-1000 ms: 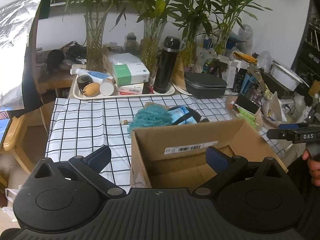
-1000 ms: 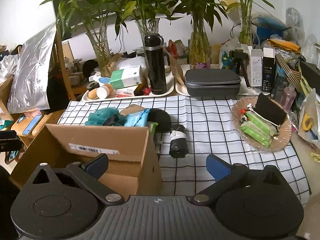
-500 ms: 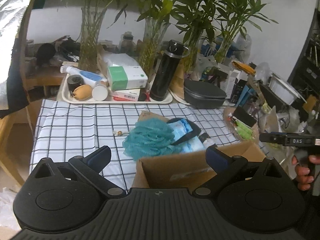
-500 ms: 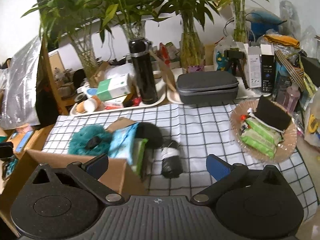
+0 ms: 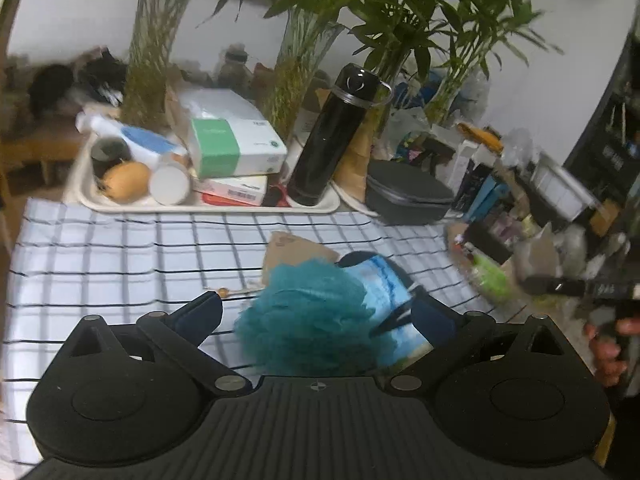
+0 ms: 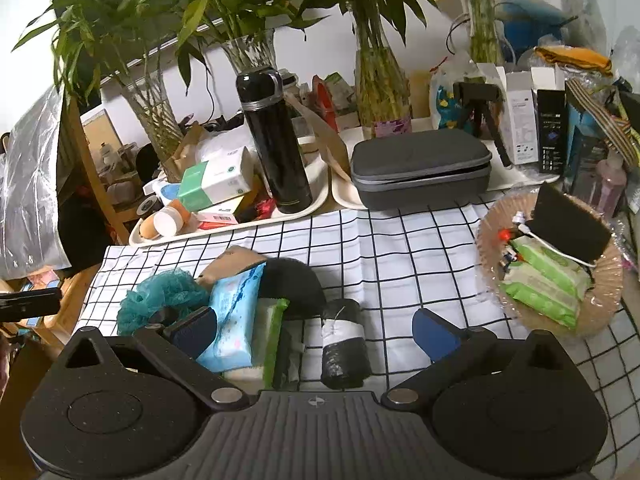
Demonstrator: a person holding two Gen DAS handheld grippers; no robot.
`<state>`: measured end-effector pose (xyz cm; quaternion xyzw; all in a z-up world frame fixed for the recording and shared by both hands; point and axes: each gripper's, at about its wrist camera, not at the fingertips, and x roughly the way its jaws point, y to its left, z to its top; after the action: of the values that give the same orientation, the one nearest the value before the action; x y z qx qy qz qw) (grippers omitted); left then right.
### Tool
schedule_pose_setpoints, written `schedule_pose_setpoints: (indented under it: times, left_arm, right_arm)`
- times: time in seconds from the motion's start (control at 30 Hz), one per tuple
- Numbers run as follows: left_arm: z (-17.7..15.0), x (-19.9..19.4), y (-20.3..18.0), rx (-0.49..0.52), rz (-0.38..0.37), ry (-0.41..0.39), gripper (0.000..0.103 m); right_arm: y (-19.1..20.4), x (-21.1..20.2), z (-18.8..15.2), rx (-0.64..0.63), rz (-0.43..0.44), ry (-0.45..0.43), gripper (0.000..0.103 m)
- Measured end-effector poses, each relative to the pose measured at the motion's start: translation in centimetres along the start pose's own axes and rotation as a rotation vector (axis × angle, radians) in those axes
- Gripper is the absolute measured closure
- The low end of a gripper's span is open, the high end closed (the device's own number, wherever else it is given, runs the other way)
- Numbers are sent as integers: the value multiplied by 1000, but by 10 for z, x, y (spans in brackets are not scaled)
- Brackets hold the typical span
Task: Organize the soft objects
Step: 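Close left tool on teal loofah while right tool closes on black bag roll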
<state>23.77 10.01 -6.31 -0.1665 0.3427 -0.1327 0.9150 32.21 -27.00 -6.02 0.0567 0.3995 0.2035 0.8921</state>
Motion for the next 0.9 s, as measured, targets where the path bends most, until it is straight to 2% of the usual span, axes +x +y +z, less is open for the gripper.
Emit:
schedule_pose_setpoints:
  times: [0.07, 0.2, 0.37, 0.6, 0.7, 0.77, 0.8, 0.87, 0.9]
  left_arm:
    - [2, 10, 9, -44, -36, 14, 0]
    - [5, 32, 18, -35, -30, 60, 0]
    - [2, 62, 34, -94, -71, 140, 0]
    - [-1, 90, 41, -91, -102, 240, 0]
    - [1, 96, 42, -106, -110, 247, 1]
    - [3, 99, 41, -104, -115, 259, 17]
    - [3, 99, 39, -97, -112, 259, 22]
    - [4, 98, 35, -78, -110, 255, 42]
    - [6, 96, 34, -75, -108, 247, 46]
  right_arm:
    - [-1, 8, 2, 0, -10, 17, 0]
    - [-3, 20, 7, -13, -25, 26, 0]
    - [-4, 31, 13, -28, -48, 31, 0]
    - [-15, 42, 12, 52, -57, 68, 0]
    - [-15, 44, 12, 44, -73, 68, 0]
    - [-14, 44, 12, 26, -82, 64, 0]
    - [-13, 44, 12, 15, -85, 61, 0]
    - [-11, 44, 12, -11, -92, 55, 0]
    - [-10, 44, 11, -24, -99, 56, 0]
